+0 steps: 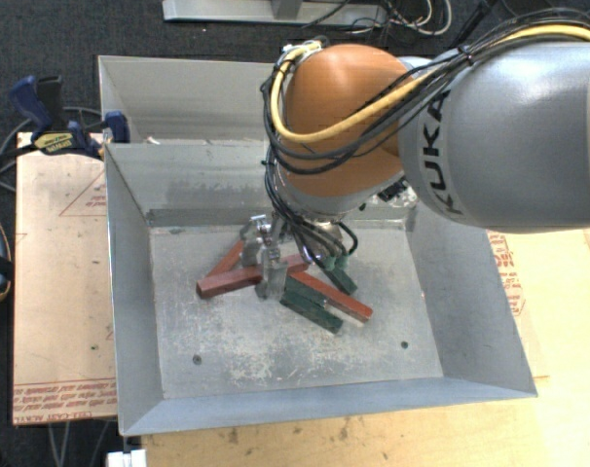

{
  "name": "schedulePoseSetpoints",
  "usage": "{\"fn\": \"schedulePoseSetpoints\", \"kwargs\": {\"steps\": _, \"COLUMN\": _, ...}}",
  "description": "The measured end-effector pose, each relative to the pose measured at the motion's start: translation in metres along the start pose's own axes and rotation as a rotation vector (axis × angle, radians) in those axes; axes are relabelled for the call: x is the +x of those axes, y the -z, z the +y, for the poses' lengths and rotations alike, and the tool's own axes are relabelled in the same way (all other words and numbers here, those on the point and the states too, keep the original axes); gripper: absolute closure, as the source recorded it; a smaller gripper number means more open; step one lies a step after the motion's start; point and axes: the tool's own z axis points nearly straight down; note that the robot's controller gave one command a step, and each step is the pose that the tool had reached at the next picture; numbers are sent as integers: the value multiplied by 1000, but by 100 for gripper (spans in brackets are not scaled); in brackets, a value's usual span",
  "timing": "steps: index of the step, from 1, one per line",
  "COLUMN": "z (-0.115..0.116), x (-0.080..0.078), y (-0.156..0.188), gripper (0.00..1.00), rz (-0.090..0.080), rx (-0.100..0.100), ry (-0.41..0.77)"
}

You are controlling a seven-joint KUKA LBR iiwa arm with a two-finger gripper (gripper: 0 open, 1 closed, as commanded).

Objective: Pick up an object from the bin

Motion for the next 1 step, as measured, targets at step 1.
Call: {"fn": "schedulePoseSetpoints", "kwargs": {"steps": 1, "z": 24, "x": 63, "y": -3, "gripper": 100, "rz": 12, "rx": -1, "ry": 278}}
